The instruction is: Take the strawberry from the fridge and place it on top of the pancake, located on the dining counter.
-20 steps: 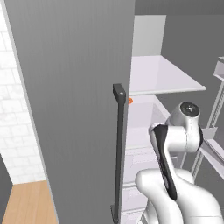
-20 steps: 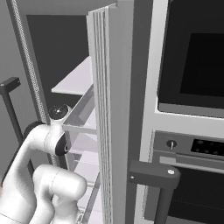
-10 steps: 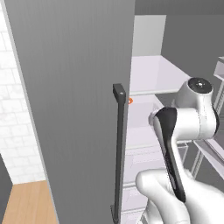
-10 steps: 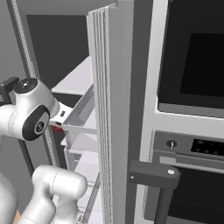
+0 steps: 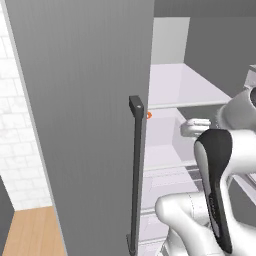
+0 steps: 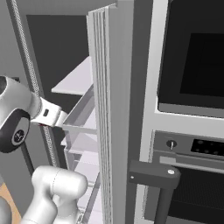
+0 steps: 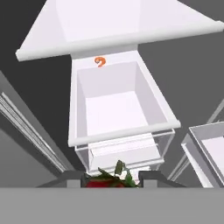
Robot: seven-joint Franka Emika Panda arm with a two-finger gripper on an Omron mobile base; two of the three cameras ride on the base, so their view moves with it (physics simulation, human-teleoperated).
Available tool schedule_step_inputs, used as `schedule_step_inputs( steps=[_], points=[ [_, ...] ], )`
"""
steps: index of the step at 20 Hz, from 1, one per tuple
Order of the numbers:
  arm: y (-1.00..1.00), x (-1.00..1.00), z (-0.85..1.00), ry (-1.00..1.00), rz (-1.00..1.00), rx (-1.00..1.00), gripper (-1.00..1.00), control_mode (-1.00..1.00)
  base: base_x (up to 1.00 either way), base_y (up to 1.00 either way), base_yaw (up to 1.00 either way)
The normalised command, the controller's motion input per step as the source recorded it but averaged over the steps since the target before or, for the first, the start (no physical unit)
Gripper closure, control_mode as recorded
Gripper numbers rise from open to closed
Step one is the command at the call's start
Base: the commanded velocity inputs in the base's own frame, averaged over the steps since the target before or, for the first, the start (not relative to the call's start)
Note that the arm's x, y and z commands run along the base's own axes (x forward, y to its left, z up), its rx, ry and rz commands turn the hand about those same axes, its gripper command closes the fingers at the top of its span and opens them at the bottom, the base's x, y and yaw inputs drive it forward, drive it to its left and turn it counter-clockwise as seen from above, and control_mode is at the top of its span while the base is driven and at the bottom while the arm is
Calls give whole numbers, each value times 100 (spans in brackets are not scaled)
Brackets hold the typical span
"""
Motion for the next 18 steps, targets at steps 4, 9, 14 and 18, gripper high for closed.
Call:
schedule_step_inputs(
  steps=[4,9,14,18],
  points=[
    [1,-50,26,-33,0,0,100,-100,0,0,0],
    [11,-50,10,-14,0,1,100,100,-20,6,0],
    [0,0,0,0,0,0,100,100,-100,22,0],
    [0,0,0,0,0,0,100,100,-100,9,0]
  ],
)
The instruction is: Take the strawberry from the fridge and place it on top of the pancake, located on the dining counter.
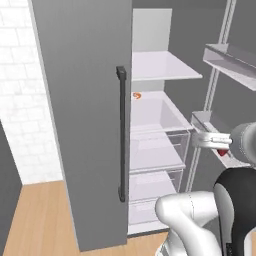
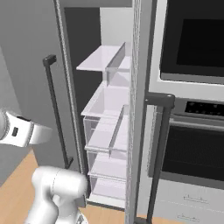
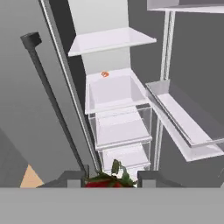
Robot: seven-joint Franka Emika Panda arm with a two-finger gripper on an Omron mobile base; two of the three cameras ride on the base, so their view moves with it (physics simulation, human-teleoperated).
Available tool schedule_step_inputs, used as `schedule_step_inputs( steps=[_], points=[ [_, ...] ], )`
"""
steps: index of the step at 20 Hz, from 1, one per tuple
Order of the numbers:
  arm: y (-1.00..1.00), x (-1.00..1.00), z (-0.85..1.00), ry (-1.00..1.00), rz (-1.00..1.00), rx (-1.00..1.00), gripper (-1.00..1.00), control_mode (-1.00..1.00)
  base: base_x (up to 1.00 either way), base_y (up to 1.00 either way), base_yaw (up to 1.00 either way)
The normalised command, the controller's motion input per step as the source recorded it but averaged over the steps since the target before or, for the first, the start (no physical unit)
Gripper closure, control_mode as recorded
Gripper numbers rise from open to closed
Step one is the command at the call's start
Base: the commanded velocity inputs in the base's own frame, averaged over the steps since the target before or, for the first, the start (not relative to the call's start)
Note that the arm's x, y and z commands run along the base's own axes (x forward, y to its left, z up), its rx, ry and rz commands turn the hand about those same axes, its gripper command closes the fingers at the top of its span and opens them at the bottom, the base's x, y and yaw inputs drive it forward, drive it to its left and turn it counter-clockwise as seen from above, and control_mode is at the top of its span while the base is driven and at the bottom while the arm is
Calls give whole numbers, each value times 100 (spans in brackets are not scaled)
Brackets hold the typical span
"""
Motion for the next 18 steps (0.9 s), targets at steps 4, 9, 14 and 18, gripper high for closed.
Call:
schedule_step_inputs(
  steps=[4,9,14,18],
  points=[
    [0,0,0,0,0,0,100,100,-100,5,0],
    [0,0,0,0,0,0,100,100,-71,-3,-40],
    [0,0,0,0,0,0,100,100,-1,-30,-78],
    [0,0,0,0,0,0,100,100,0,-34,-85]
  ],
)
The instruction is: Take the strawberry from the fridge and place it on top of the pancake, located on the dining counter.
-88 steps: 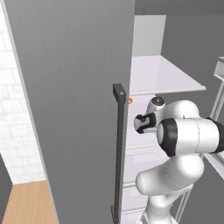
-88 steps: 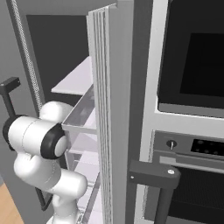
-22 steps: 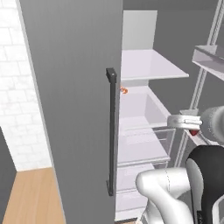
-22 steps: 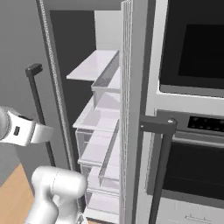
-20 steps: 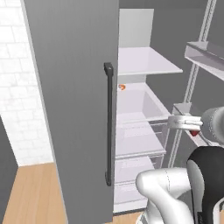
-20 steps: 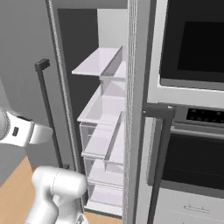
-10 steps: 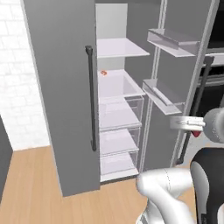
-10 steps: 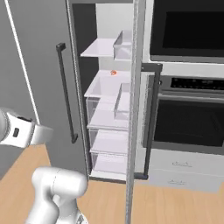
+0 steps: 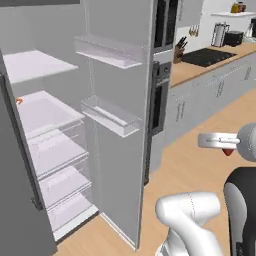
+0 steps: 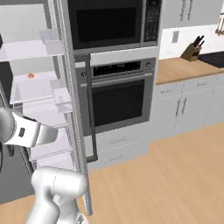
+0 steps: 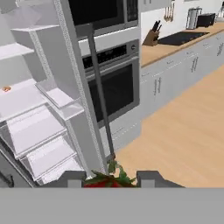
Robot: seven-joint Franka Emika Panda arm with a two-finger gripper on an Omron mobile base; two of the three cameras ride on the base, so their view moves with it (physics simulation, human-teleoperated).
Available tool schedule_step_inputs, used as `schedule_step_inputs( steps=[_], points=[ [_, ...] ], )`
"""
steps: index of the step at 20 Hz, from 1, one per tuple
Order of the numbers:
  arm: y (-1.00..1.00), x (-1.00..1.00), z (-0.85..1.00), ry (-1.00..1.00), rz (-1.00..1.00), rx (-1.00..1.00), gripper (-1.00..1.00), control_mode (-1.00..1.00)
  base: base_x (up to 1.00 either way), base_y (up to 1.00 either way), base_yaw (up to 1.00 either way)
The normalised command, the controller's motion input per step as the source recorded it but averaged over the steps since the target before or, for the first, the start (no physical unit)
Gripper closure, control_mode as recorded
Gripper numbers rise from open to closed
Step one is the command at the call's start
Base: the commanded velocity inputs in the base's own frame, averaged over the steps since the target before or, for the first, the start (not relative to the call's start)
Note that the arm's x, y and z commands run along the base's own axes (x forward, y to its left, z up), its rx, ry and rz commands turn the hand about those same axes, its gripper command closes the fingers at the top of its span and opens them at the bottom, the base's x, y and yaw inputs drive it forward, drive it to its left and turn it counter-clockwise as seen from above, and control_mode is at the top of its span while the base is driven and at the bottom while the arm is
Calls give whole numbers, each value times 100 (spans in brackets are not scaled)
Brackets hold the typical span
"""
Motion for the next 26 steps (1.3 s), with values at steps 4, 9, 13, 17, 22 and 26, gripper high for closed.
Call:
schedule_step_inputs(
  steps=[4,9,13,17,22,26],
  points=[
    [0,0,0,0,0,0,100,100,0,-31,-87],
    [0,0,0,0,0,0,100,100,0,-53,-80],
    [0,0,0,0,0,0,100,100,0,-92,-60],
    [0,0,0,0,0,0,100,100,20,-94,-36],
    [0,0,0,0,0,0,100,100,27,-100,-20],
    [0,0,0,0,0,0,100,100,10,-100,-12]
  ],
)
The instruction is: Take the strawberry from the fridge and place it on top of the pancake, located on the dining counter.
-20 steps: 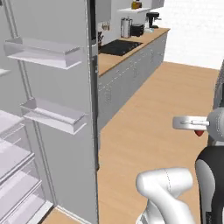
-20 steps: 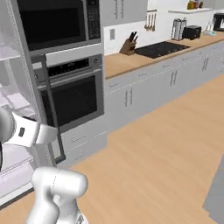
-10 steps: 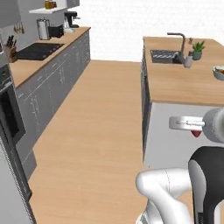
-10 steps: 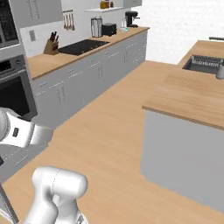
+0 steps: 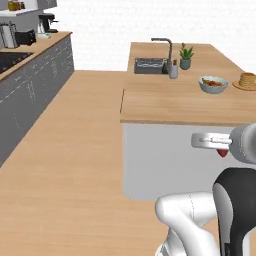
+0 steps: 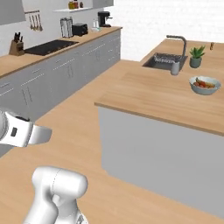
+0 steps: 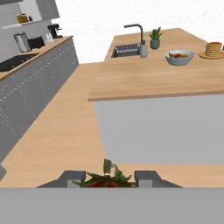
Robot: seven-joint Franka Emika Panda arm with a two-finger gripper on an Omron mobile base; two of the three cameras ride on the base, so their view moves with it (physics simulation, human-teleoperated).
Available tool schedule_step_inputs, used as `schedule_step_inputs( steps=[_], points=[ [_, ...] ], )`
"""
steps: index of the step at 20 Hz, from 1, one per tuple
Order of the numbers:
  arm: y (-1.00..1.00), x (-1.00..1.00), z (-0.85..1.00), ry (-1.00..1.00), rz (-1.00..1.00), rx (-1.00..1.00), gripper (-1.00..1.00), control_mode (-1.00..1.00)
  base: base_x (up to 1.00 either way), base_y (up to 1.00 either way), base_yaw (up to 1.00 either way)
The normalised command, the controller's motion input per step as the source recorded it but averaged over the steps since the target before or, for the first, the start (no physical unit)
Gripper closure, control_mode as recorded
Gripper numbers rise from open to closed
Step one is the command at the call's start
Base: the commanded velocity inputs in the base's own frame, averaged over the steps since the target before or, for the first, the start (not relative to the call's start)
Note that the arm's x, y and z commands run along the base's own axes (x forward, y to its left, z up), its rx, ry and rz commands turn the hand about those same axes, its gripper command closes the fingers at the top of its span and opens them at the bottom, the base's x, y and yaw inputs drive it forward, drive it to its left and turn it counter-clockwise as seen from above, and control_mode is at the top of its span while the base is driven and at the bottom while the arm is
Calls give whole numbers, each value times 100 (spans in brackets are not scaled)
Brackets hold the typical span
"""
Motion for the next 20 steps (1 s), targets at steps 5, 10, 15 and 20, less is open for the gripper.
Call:
schedule_step_inputs(
  steps=[5,10,15,20],
  points=[
    [0,0,0,0,0,0,100,100,4,-100,-7],
    [0,0,0,0,0,0,100,100,0,-100,-5],
    [0,0,0,0,0,0,100,100,3,-100,-1],
    [0,0,0,0,0,0,100,100,16,-100,0]
  ],
)
